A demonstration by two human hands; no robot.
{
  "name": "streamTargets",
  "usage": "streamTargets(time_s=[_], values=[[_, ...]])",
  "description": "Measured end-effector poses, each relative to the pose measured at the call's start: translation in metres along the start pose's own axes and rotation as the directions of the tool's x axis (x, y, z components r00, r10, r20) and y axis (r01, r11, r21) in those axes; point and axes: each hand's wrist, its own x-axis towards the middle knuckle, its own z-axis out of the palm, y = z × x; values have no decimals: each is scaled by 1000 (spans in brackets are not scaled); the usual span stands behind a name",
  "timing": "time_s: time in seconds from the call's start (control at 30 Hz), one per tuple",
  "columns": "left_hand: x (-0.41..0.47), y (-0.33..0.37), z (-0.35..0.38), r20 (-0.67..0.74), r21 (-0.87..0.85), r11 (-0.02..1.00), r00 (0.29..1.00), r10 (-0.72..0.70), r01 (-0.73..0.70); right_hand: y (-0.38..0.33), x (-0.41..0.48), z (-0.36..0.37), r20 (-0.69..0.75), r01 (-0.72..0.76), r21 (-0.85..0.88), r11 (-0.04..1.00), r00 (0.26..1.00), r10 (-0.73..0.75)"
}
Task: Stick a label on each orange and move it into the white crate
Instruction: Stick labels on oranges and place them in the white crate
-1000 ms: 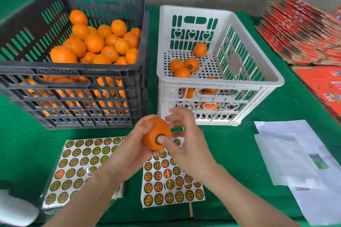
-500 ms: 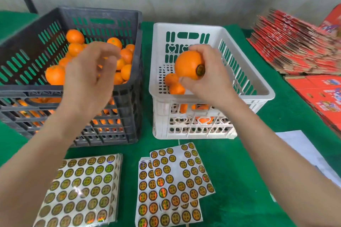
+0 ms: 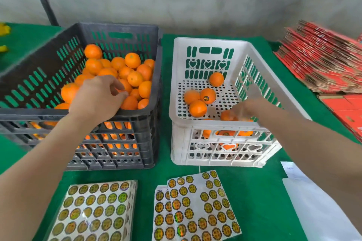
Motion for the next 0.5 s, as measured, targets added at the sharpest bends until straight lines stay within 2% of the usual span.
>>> streamTargets(time_s=[0.03, 0.07, 0.1, 0.13, 0.17, 0.2, 0.23, 0.27, 0.3, 0.37, 0.43, 0.5], values=[[-1, 1, 2, 19, 0, 1000, 1000, -5, 5, -2, -2, 0, -48, -11, -18, 1000, 999, 10], [-1, 2, 3, 42, 4, 1000, 999, -13, 13, -3, -5, -4, -167, -1, 13, 1000, 986, 4], [-1, 2, 4, 69, 12, 1000, 997, -23, 22, -7, -10, -11, -357, 25, 118, 993, 934, 19], [0, 3, 4, 103, 31, 999, 994, -35, 32, -14, -18, -23, -571, 100, 255, 962, 819, 66], [1, 4, 5, 142, 62, 997, 989, -49, 40, -24, -28, -37, -755, 234, 354, 906, 643, 129], [3, 4, 5, 182, 96, 994, 982, -60, 43, -39, -41, -53, -869, 385, 384, 839, 458, 188], [4, 5, 5, 219, 129, 991, 974, -66, 39, -57, -54, -69, -923, 519, 364, 773, 311, 226], [5, 5, 4, 251, 154, 988, 965, -69, 31, -77, -67, -85, -948, 619, 317, 719, 226, 223], [5, 6, 4, 278, 170, 985, 958, -69, 22, -97, -77, -101, -968, 688, 251, 681, 180, 174], [6, 8, 5, 317, 179, 984, 946, -60, 3, -138, -86, -126, -982, 728, 117, 676, 186, -30], [6, 11, 6, 335, 175, 985, 940, -61, 2, -177, -81, -150, -907, 691, -5, 722, 302, -294], [7, 14, 6, 331, 153, 988, 942, -52, 1, -211, -69, -171, -749, 621, -131, 773, 449, -488]])
